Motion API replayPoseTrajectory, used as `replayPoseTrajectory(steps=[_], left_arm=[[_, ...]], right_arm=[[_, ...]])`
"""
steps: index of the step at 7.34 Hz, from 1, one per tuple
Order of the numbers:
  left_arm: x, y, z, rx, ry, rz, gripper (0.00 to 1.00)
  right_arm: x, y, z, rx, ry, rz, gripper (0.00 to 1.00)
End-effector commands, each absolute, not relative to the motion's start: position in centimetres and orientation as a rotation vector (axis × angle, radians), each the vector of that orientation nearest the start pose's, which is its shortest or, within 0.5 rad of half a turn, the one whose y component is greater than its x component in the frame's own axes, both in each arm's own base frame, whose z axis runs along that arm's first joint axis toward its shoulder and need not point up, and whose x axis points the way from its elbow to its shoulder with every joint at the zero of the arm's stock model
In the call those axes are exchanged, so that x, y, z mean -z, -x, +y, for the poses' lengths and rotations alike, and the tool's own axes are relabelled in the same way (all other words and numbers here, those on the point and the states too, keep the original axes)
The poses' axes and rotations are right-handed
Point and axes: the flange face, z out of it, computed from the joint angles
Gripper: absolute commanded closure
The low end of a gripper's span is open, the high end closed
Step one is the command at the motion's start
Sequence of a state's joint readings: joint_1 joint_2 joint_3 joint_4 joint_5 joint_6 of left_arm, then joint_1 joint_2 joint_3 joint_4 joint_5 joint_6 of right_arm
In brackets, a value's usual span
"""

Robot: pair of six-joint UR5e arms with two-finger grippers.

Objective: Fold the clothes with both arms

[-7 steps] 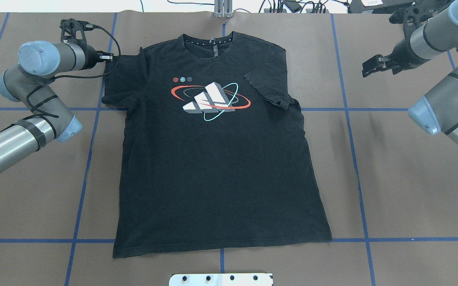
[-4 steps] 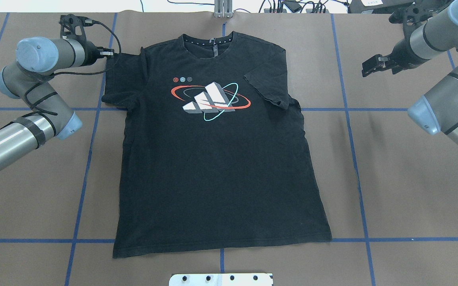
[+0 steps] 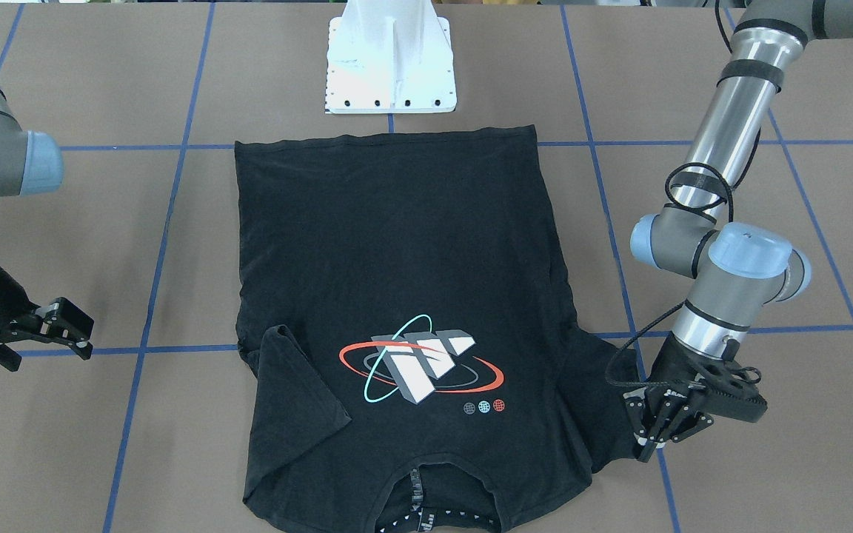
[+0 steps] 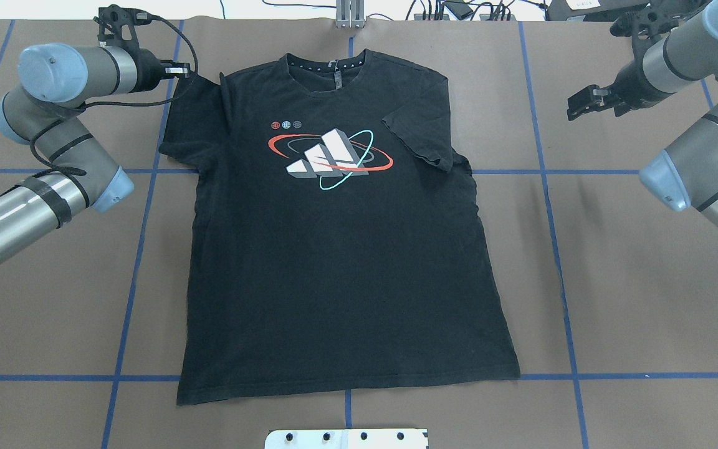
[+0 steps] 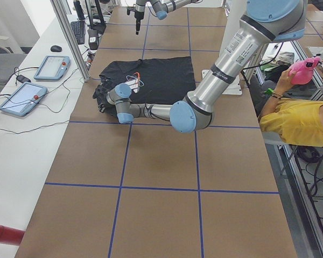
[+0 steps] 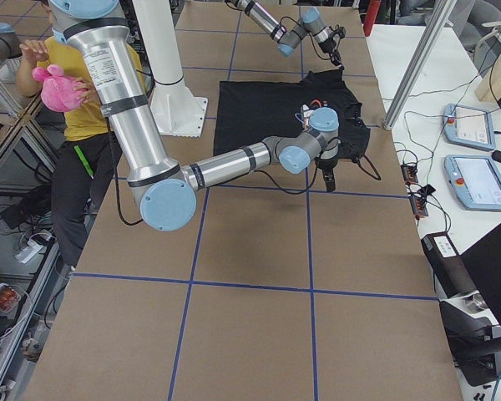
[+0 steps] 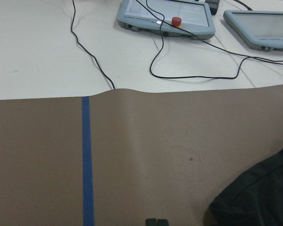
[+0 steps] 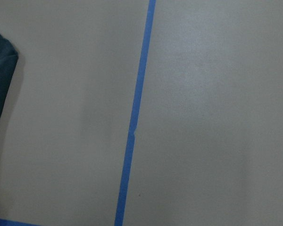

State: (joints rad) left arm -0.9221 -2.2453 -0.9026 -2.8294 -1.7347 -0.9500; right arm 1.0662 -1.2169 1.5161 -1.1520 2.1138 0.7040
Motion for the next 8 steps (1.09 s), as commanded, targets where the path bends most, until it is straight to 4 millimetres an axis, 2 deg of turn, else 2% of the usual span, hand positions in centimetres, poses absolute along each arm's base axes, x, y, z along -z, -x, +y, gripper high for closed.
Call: replayPoseTrajectory(steps=[1, 2, 3, 4, 5, 6, 7, 8], left_arm=[[-40.5, -37.1, -68.1, 0.134, -0.758, 1.053, 1.0], [-40.6, -34.3, -66.9, 0.112, -0.73, 1.084, 1.0], [-39.9, -32.6, -65.8, 0.106, -0.702, 1.089, 1.0], [-37.8, -32.3, -64.8, 0.13, -0.669, 1.08, 1.0], [-35.8, -32.9, -64.6, 0.207, -0.604, 1.092, 1.0], [-35.4, -35.0, -64.0, 0.251, -0.587, 1.097, 1.0], [-34.0, -38.8, -63.4, 0.273, -0.577, 1.091, 1.0], [-31.0, -42.1, -63.3, 0.307, -0.547, 1.069, 1.0]], right_arm=[[-44.5, 24.4, -61.1, 0.006, -0.279, -0.822, 0.0], [-44.4, 24.4, -61.2, 0.006, -0.281, -0.823, 0.0], [-44.4, 24.4, -61.2, 0.006, -0.281, -0.823, 0.0], [-44.3, 24.4, -61.2, 0.007, -0.282, -0.823, 0.0], [-44.3, 24.4, -61.2, 0.005, -0.282, -0.823, 0.0], [-44.3, 24.4, -61.2, 0.006, -0.283, -0.822, 0.0], [-44.3, 24.4, -61.2, 0.005, -0.282, -0.822, 0.0], [-44.4, 24.4, -61.2, 0.006, -0.282, -0.822, 0.0]])
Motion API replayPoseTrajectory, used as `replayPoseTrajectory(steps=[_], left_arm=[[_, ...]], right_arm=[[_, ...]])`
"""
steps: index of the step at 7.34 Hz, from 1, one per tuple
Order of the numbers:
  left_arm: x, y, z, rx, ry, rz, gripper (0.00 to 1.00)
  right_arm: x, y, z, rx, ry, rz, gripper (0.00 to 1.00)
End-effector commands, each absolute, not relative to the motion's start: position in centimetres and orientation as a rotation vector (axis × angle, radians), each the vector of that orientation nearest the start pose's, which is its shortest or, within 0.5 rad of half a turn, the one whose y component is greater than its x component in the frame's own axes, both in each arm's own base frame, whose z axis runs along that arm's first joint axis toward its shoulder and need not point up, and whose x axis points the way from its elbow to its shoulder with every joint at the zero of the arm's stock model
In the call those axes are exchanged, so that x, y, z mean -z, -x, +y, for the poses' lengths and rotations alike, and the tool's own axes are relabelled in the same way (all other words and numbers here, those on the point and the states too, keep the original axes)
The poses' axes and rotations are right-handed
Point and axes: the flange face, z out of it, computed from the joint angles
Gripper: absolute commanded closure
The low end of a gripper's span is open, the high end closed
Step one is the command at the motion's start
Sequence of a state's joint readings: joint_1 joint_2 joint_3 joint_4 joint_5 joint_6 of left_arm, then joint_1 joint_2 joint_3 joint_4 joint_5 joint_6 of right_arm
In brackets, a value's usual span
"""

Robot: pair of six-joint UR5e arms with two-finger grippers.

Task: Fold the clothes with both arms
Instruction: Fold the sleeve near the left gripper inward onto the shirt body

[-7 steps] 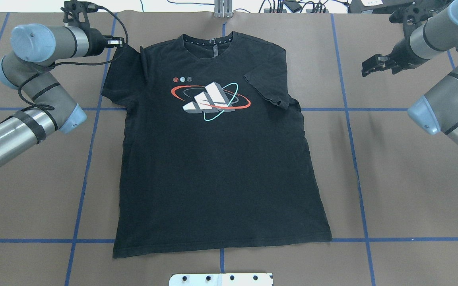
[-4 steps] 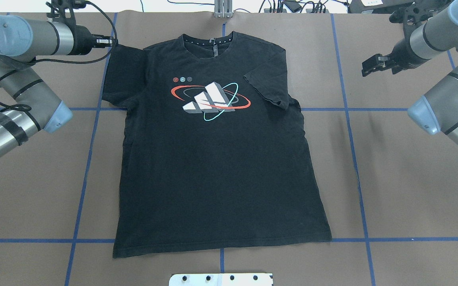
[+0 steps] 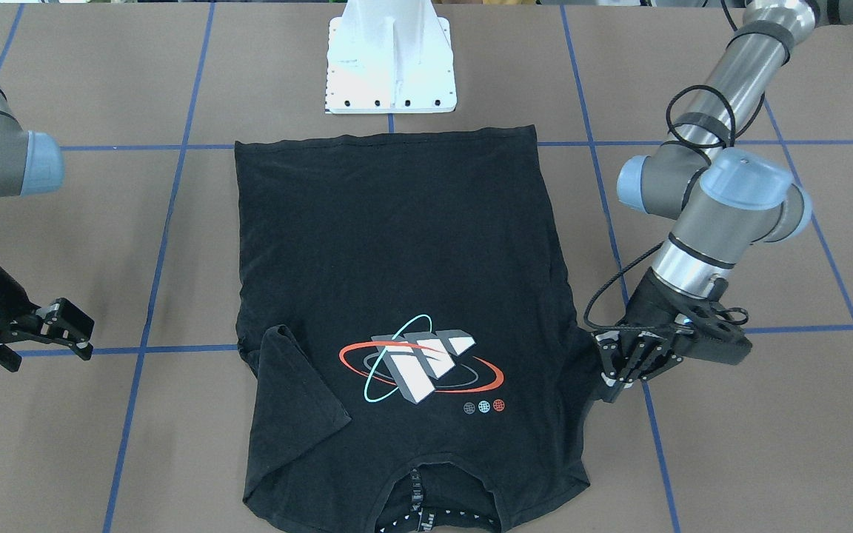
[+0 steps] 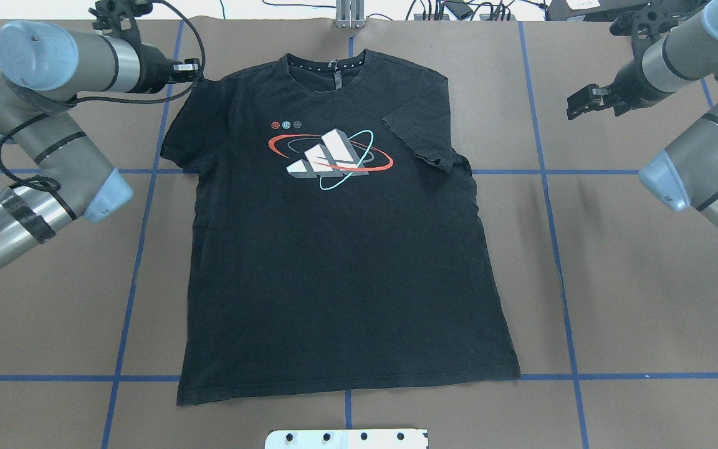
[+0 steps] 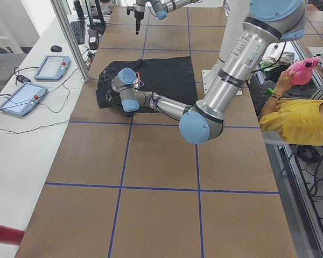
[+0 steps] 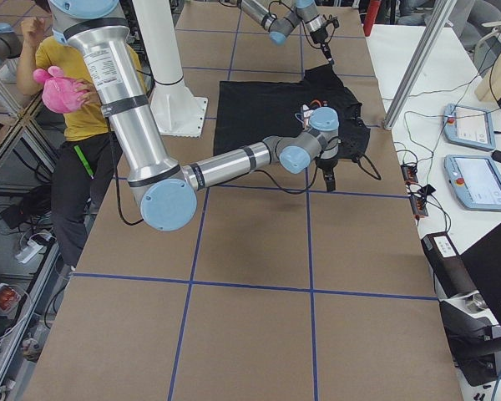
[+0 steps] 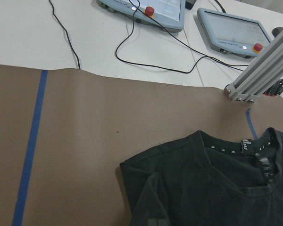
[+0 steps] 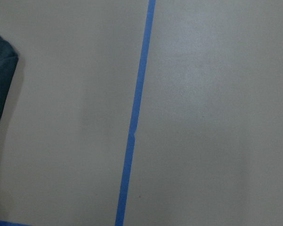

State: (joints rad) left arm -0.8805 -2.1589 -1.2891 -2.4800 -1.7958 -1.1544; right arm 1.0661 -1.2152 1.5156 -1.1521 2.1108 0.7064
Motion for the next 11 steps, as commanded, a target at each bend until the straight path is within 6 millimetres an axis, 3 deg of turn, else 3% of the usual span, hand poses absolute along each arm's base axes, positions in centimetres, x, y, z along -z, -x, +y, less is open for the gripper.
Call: replayPoseTrajectory(steps=[1, 2, 3, 6, 7, 8, 9, 10, 11], left_arm=[[-29.1, -45.6, -63.2, 0.323, -0.52, 1.058, 1.0], [-27.2, -50.0, -64.5, 0.369, -0.487, 1.049, 1.0], [-26.9, -52.7, -65.0, 0.391, -0.511, 1.018, 1.0], [-27.3, -52.8, -65.1, 0.39, -0.521, 1.008, 1.0], [-27.2, -52.7, -64.9, 0.363, -0.534, 1.005, 0.16], [-26.6, -52.4, -64.9, 0.288, -0.585, 1.005, 0.0], [-24.8, -51.3, -64.4, 0.227, -0.637, 1.011, 0.0], [-24.8, -49.4, -62.8, 0.17, -0.676, 1.025, 0.0], [-25.1, -46.6, -59.4, 0.121, -0.666, 1.095, 0.0]], right_arm=[[-44.5, 24.4, -61.1, 0.005, -0.28, -0.821, 0.0], [-44.5, 24.4, -61.1, 0.005, -0.28, -0.821, 0.0], [-44.6, 24.4, -61.1, 0.003, -0.278, -0.82, 0.0], [-44.5, 24.4, -61.1, 0.004, -0.28, -0.821, 0.0], [-44.5, 24.4, -61.2, 0.004, -0.28, -0.821, 0.0], [-44.4, 24.5, -61.2, 0.006, -0.28, -0.822, 0.0], [-44.2, 24.5, -61.2, 0.001, -0.282, -0.825, 0.0], [-43.7, 24.5, -61.2, -0.011, -0.282, -0.831, 0.0], [-42.8, 24.3, -60.8, -0.035, -0.285, -0.846, 0.0]])
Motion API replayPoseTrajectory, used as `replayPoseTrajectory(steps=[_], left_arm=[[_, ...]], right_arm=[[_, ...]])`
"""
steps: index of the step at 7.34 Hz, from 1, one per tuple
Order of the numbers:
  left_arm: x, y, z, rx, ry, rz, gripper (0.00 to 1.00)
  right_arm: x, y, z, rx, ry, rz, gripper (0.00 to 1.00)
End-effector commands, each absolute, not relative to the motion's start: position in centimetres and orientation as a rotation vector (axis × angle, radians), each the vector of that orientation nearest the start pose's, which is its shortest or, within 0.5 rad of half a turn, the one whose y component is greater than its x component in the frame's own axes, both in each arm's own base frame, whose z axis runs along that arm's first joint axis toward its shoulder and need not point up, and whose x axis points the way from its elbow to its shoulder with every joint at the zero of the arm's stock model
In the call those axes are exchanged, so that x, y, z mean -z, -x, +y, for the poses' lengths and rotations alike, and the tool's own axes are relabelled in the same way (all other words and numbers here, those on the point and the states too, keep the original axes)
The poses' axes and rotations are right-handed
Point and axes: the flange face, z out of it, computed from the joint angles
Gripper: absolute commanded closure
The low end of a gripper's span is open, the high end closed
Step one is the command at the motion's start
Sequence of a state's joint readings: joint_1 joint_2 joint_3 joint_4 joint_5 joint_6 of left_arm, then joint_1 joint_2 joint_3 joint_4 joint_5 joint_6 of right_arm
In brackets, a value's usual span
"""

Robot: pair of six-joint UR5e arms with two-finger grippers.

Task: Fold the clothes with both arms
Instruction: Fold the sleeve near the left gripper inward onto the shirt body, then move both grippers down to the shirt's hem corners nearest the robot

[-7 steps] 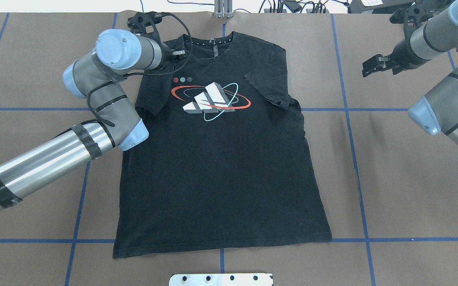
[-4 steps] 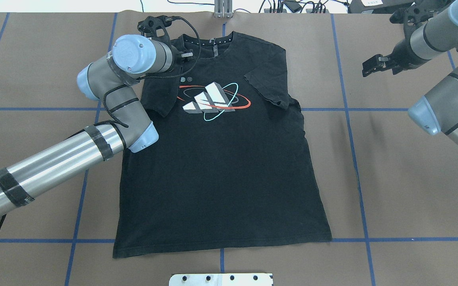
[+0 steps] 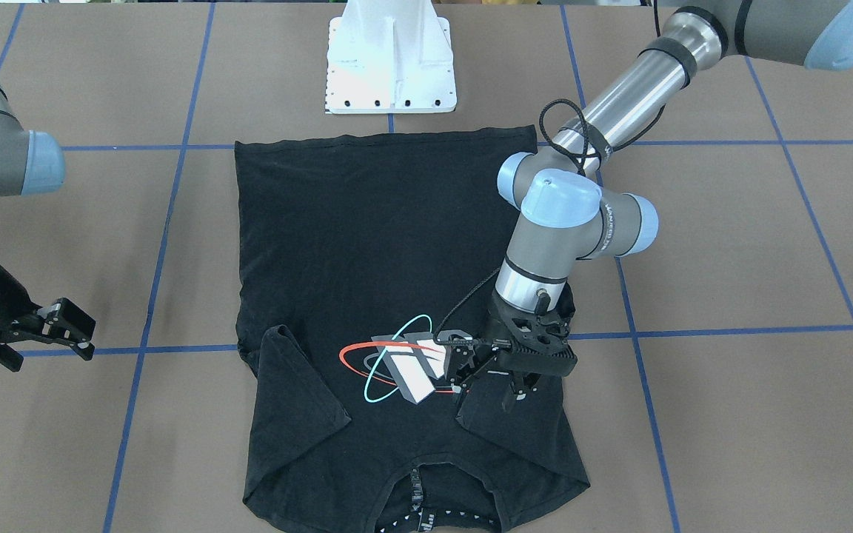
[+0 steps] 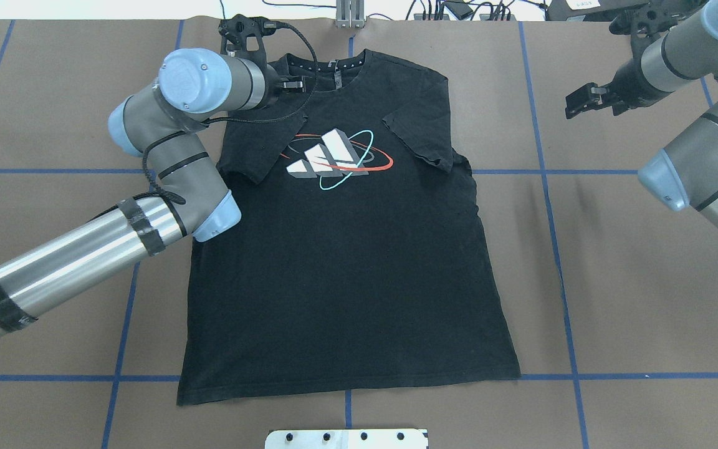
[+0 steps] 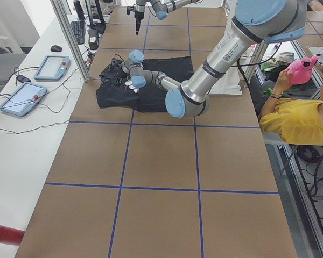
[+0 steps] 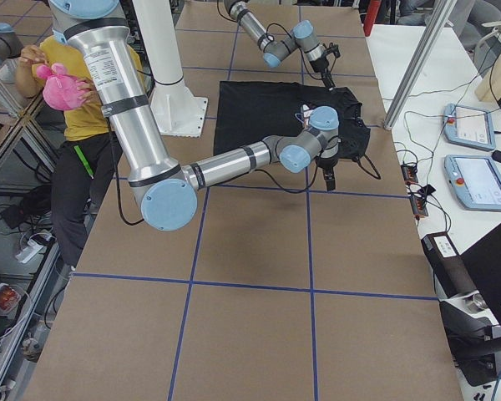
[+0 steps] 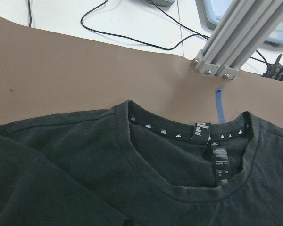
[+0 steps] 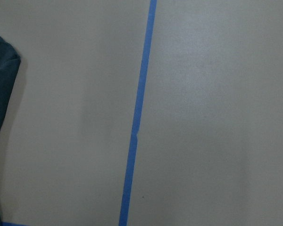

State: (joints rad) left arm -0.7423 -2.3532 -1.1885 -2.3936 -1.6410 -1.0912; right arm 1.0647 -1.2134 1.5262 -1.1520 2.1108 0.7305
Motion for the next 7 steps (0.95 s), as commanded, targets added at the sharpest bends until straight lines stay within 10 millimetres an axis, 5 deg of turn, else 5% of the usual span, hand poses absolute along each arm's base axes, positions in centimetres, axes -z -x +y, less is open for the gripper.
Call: replayPoseTrajectory(steps=[1, 2, 4, 5, 7], left_arm=[[-25.5, -44.1, -56.7, 0.133, -0.672, 1.135, 0.0], [-26.1, -41.7, -54.1, 0.137, -0.67, 1.166, 0.0], [-25.8, -40.7, -51.0, 0.049, -0.6, 1.238, 0.0], [-30.9, -37.8, -48.1, 0.056, -0.563, 1.194, 0.0], [-36.5, -32.7, -41.0, 0.039, -0.499, 1.146, 0.0]], right_arm=[[-41.7, 25.0, -59.8, -0.06, -0.275, -0.868, 0.0], [-40.4, 25.7, -58.3, -0.09, -0.267, -0.893, 0.0], [-36.9, 28.7, -52.7, -0.135, -0.271, -0.94, 0.0], [-35.7, 30.0, -48.9, -0.152, -0.27, -0.959, 0.0], [-33.2, 33.2, -39.2, -0.217, -0.258, -0.995, 0.0]])
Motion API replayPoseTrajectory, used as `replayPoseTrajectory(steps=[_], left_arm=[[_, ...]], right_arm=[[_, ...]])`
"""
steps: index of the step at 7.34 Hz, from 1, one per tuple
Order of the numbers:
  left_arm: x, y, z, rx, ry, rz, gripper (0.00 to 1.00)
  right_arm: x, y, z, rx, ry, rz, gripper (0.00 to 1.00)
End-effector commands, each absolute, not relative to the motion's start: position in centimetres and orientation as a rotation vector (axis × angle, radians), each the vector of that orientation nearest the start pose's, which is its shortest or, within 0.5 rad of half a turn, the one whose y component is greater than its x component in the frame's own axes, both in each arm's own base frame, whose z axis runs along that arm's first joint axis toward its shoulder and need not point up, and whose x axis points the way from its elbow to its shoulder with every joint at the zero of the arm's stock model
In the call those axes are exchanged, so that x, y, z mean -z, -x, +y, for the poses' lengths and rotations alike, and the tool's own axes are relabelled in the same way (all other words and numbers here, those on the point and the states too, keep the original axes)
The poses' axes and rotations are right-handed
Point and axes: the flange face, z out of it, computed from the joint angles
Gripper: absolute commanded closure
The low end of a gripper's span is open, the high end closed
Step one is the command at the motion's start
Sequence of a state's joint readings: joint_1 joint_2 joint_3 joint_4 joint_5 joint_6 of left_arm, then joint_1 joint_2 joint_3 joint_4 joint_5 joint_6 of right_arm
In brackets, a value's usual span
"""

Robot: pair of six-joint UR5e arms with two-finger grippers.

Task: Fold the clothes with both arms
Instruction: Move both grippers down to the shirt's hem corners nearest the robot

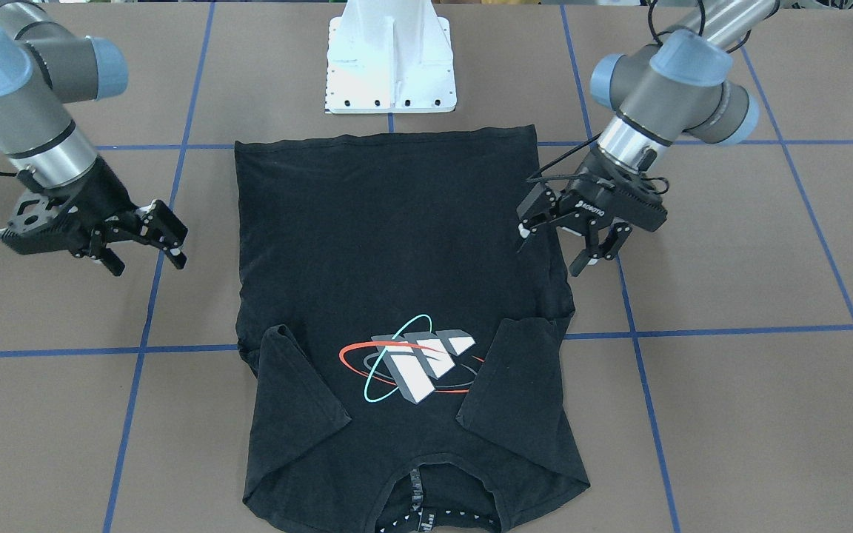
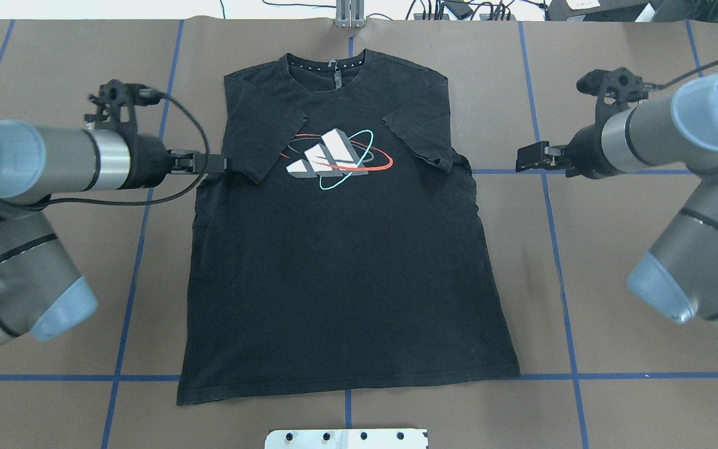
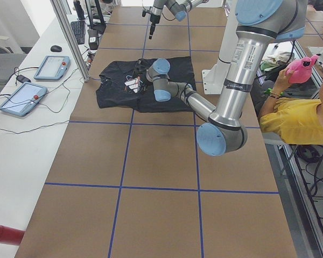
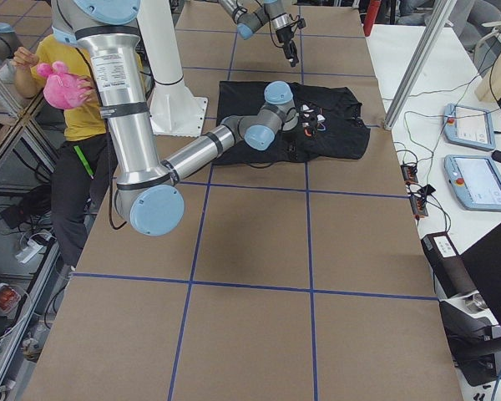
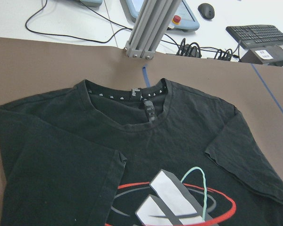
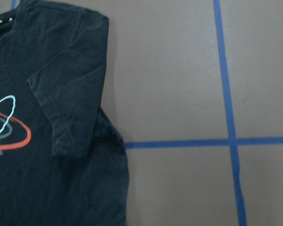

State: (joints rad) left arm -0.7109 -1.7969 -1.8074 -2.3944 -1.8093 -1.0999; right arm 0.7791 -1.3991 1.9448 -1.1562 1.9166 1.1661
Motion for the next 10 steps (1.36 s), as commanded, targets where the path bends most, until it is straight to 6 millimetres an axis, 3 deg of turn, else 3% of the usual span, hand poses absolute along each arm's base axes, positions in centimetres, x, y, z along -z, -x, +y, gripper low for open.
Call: replayPoseTrajectory(steps=[1, 2, 3, 4, 5, 6, 9, 10], left_arm=[[-38.5, -31.4, -37.7, 0.047, -0.449, 1.127, 0.0], [-39.9, -33.8, -34.5, 0.1, -0.412, 1.104, 0.0], [-40.5, -36.6, -31.2, 0.107, -0.357, 1.107, 0.0], [-41.4, -37.7, -27.3, 0.085, -0.302, 1.1, 0.0], [-42.2, -38.6, -23.6, 0.083, -0.246, 1.092, 0.0], [-42.1, -38.9, -20.8, 0.056, -0.22, 1.091, 0.0], [-42.5, -41.4, -15.5, 0.105, -0.114, 1.098, 0.02], [-42.2, -42.3, -15.1, 0.11, -0.115, 1.089, 0.1]], right_arm=[[-33.6, 34.9, -34.9, -0.217, -0.276, -0.972, 0.0], [-34.2, 35.7, -31.3, -0.19, -0.295, -0.948, 0.0], [-34.3, 34.9, -28.8, -0.164, -0.274, -0.947, 0.0], [-34.6, 34.5, -25.9, -0.147, -0.268, -0.936, 0.0], [-35.0, 36.3, -23.0, -0.158, -0.277, -0.925, 0.0], [-34.9, 36.9, -20.9, -0.147, -0.28, -0.929, 0.0], [-34.9, 37.4, -19.8, -0.136, -0.292, -0.929, 0.0], [-34.8, 37.6, -19.6, -0.133, -0.293, -0.93, 0.0]])
